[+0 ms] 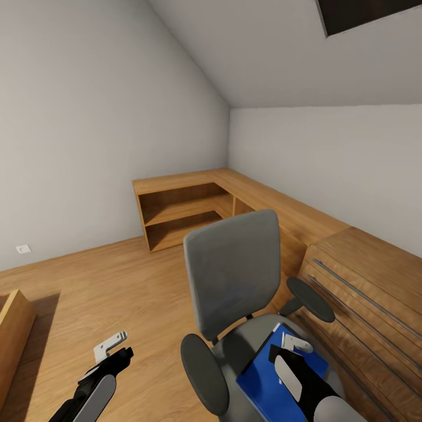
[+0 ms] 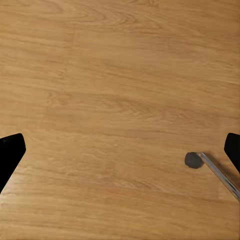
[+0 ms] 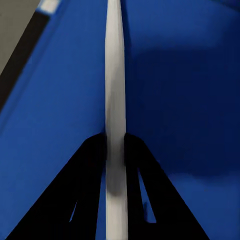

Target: In the bedroom, organize the workspace by keeping the computer under the desk, ensuring the monitor is on the desk, placing the keyboard on the desk next to the monitor, placing the mouse on the desk next to the keyboard, moving the folder from the swivel chair onto the desk next to the mouse, stacking the notebook on top of the folder with the pen on top of the notebook, and positioning the swivel chair next to the desk.

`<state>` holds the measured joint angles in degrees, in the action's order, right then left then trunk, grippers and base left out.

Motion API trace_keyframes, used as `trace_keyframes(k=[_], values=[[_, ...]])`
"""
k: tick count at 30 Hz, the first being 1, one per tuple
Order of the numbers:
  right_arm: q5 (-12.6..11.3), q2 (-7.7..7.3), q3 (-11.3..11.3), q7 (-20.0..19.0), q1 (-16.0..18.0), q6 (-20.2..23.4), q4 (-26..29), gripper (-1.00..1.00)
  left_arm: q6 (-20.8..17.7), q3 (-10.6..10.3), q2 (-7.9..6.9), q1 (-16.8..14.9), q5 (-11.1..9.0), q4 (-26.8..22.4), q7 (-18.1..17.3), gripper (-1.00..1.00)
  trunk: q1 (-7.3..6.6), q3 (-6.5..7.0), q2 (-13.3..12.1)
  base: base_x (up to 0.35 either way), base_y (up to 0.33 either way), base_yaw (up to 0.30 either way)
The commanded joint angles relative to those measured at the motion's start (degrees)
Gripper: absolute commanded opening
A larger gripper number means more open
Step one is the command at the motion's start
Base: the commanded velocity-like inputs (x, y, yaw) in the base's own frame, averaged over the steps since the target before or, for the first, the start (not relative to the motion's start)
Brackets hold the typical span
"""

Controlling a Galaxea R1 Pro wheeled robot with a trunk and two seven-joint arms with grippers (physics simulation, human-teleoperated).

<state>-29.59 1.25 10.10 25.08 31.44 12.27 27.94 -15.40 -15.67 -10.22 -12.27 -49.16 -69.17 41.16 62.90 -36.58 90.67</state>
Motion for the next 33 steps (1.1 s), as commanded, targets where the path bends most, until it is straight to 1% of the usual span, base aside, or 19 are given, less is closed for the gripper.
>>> trace_keyframes(k=[1, 15, 19, 21, 24, 25, 27, 28, 30, 32, 33], values=[[-0.5, -0.06, 0.4, 0.4, 0.0, 0.2, 0.1, -1.00, -0.2, -0.2, -0.06, -0.1, -0.2, -0.1, 0.4, 1.00, -0.22, 0.12, -0.4, 0.000, 0.000, 0.000], [-0.5, -0.13, 0.4, 0.6, 0.0, 0.2, 0.9, -1.00, -0.2, -0.2, -0.06, 0.0, -0.2, 0.0, 0.5, 1.00, -3.30, 2.63, -6.0, 0.000, 0.000, 0.000], [-0.4, -0.19, 0.4, 0.7, -0.1, 0.3, 3.2, -1.00, -0.2, -0.2, -0.06, 0.0, -0.2, 0.0, 0.5, 1.00, -4.17, 3.35, -7.6, 0.000, 0.000, 0.000], [-0.4, -0.19, 0.4, 0.8, -0.2, 0.3, 5.5, -1.00, -0.2, -0.2, -0.06, 0.0, -0.1, 0.0, 0.5, 1.00, -4.61, 3.71, -8.4, 0.000, 0.000, 0.000], [-0.4, -0.23, 0.4, 1.0, -1.1, 0.3, 10.1, -1.00, -0.2, -0.2, -0.06, -0.1, -0.1, 0.0, 0.5, 1.00, -5.27, 4.25, -9.6, 0.000, 0.000, 0.000], [-0.3, -0.25, 0.4, 1.5, -2.3, 0.4, 12.9, -1.00, -0.2, -0.2, -0.06, -0.1, -0.1, 0.0, 0.5, 1.00, -5.49, 4.43, -10.0, 0.000, 0.000, 0.000], [-0.3, -0.27, 0.4, 3.9, -6.2, 0.5, 20.2, -1.00, -0.2, -0.2, -0.06, -0.1, -0.1, 0.0, 0.5, 1.00, -5.93, 4.79, -10.8, 0.000, 0.000, 0.000], [-0.3, -0.27, 0.4, 4.8, -7.3, 0.6, 22.2, -1.00, -0.2, -0.2, -0.06, -0.1, -0.1, 0.0, 0.5, 1.00, -6.15, 4.97, -11.2, -0.022, 0.000, 0.000], [-0.3, -0.28, 0.4, 8.5, -11.6, 0.8, 30.6, -1.00, -0.2, -0.2, -0.06, -0.1, -0.1, 0.0, 0.5, 1.00, -6.59, 5.33, -12.0, -0.157, 0.000, 0.000], [-0.3, -0.28, 0.4, 10.1, -13.7, 0.8, 34.4, -1.00, -0.2, -0.2, -0.06, 0.0, -0.1, 0.0, 0.5, 1.00, -7.03, 5.69, -12.8, -0.237, 0.000, 0.000], [-0.4, -0.28, 0.4, 11.2, -15.4, 1.0, 37.8, -1.00, -0.2, -0.2, -0.06, 0.0, -0.1, 0.0, 0.5, 1.00, -7.25, 5.86, -13.2, -0.281, 0.000, 0.000]])
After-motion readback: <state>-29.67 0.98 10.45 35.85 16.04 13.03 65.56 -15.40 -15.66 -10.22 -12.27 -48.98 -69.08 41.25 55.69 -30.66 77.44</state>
